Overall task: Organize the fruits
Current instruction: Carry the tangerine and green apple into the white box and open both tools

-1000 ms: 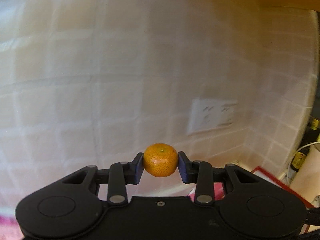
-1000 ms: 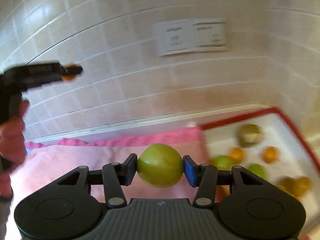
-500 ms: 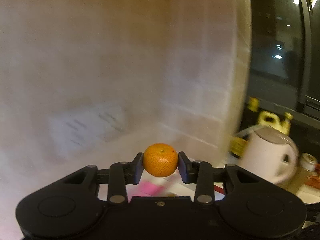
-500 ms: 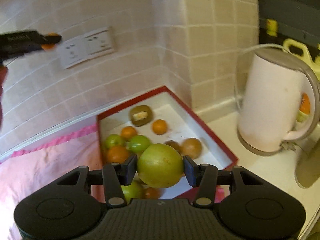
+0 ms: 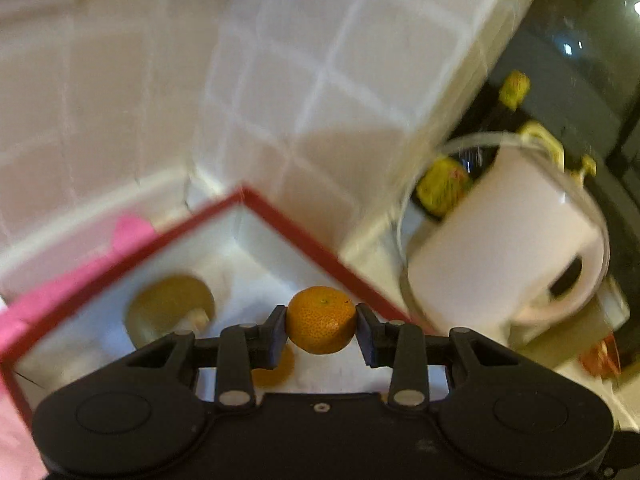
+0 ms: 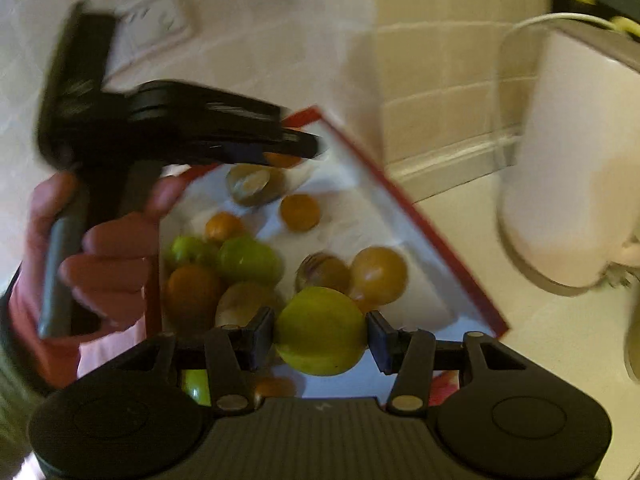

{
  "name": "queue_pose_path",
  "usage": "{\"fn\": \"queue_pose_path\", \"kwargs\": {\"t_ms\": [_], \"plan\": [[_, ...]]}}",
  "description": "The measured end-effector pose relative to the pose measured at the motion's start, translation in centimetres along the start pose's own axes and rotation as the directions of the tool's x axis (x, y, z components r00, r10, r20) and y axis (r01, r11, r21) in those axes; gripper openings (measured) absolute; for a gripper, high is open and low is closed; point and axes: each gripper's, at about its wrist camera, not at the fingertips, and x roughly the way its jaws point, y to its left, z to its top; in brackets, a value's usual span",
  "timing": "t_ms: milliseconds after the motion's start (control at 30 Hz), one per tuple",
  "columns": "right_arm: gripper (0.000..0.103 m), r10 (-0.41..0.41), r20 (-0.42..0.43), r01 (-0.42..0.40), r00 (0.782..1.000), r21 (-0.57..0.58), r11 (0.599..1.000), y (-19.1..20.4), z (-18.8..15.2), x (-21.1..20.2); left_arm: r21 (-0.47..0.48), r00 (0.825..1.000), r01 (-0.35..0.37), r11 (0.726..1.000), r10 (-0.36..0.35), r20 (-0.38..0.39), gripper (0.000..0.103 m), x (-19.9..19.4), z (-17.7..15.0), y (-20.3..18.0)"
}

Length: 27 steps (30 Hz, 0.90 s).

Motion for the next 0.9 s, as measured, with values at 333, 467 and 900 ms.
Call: {"fn": "queue_pose_path", "kwargs": {"t_ms": [333,467,900], "plan": [[0.052,0.071,-0.093,-0.069,0.993,0.02,0.997,0.3,0.3,2.3,-0.089,0.986,0.08,0.993,-0.092,-0.139,0.043,4.2,-0.3,0.7],[0.052,0.055,-0.107,-0.053,0.993,0.018,0.998,0.4,0.4,2.3,-0.072,0.986,0.047,0.996,-0.058,-0.159,0.043,4.6,-0.1,0.5],[0.053,-0.039,-0.17,0.028,0.985,-0.069,0.997,0.3,2.3,3.2,0.093,0.965,-0.145,0.985,0.161,-0.209,0.046,5.3,-0.2,-0.9]]}}
